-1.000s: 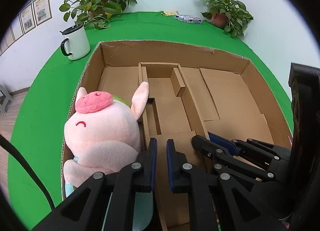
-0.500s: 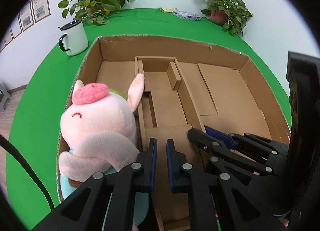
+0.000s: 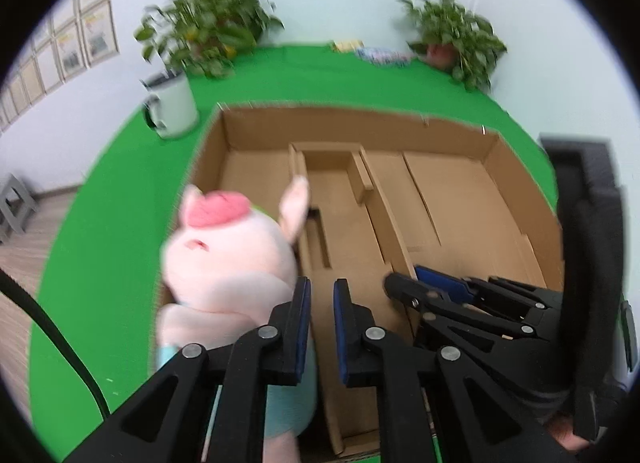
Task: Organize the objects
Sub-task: 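Open the left gripper to release the tray's wall, then move both tools down to the white hair dryer beside the box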
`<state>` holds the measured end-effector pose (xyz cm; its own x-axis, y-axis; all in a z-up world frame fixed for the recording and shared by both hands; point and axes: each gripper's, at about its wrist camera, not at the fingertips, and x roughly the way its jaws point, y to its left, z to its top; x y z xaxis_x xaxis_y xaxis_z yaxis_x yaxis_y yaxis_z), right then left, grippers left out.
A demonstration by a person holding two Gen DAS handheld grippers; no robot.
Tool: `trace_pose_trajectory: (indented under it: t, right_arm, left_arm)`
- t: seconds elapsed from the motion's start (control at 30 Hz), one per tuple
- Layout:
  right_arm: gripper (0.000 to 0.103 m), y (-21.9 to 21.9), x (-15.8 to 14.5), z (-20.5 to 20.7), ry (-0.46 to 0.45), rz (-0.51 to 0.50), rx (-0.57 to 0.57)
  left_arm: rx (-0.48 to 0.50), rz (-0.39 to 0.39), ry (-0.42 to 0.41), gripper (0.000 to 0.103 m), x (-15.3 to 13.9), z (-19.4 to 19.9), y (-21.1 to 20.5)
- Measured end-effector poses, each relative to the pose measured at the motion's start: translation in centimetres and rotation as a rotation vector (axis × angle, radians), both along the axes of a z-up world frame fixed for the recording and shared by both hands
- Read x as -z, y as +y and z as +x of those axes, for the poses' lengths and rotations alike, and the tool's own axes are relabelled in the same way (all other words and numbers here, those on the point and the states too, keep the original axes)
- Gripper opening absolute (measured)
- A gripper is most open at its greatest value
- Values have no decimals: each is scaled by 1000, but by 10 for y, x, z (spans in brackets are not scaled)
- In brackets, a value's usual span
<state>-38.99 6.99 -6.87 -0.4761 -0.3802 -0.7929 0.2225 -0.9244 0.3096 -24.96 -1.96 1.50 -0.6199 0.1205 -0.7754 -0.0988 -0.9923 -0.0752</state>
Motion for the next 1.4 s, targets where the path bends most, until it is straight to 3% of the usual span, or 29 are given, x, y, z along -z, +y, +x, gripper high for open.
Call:
trace_pose_trajectory:
  t: [0.1, 0.23, 0.3, 0.4, 0.47, 0.67, 0.83, 0.93, 1.0, 1.07, 1.27, 1.37, 1.4]
  right_arm:
    - [42, 5, -5, 2, 17, 5, 13]
    - [56, 12, -17, 12, 55, -4, 12]
    - [70, 17, -25, 19, 79, -9, 12]
    - [85, 31, -38, 32, 131, -25, 17]
    - [87, 41, -45, 39, 150, -29, 30]
    - [87, 65, -46, 47, 125, -48, 54]
    - [83, 46, -27, 55, 51, -14, 3]
    - [65, 26, -14, 61, 10, 4, -51]
    - [47, 15, -7, 64, -6, 33, -70]
    - [40, 6, -3, 68, -12, 42, -84]
    - [41, -3, -8, 77, -5, 64, -99]
    - [41, 1, -11, 80, -7, 21, -91]
    - [48, 3, -13, 83, 2, 11, -92]
  left_arm:
    - [-19, 7, 73, 16, -18, 12, -8]
    - [-55, 1, 163, 43, -37, 29, -19]
    - [-74, -3, 200, 54, -44, 39, -26]
    - [-89, -4, 251, 57, -50, 56, -37]
    - [-102, -6, 266, 57, -52, 65, -44]
    - [-116, -26, 273, 57, -45, 83, -54]
    - [-125, -7, 241, 57, -29, 91, -55]
    - [-126, -5, 216, 57, -18, 95, -55]
    - [-132, -5, 202, 57, -12, 98, -57]
    - [-134, 2, 193, 57, -8, 101, -57]
    - [-138, 0, 195, 57, -6, 107, -59]
    - [-143, 4, 204, 57, -7, 109, -60]
    - [-145, 8, 207, 57, -8, 110, -61]
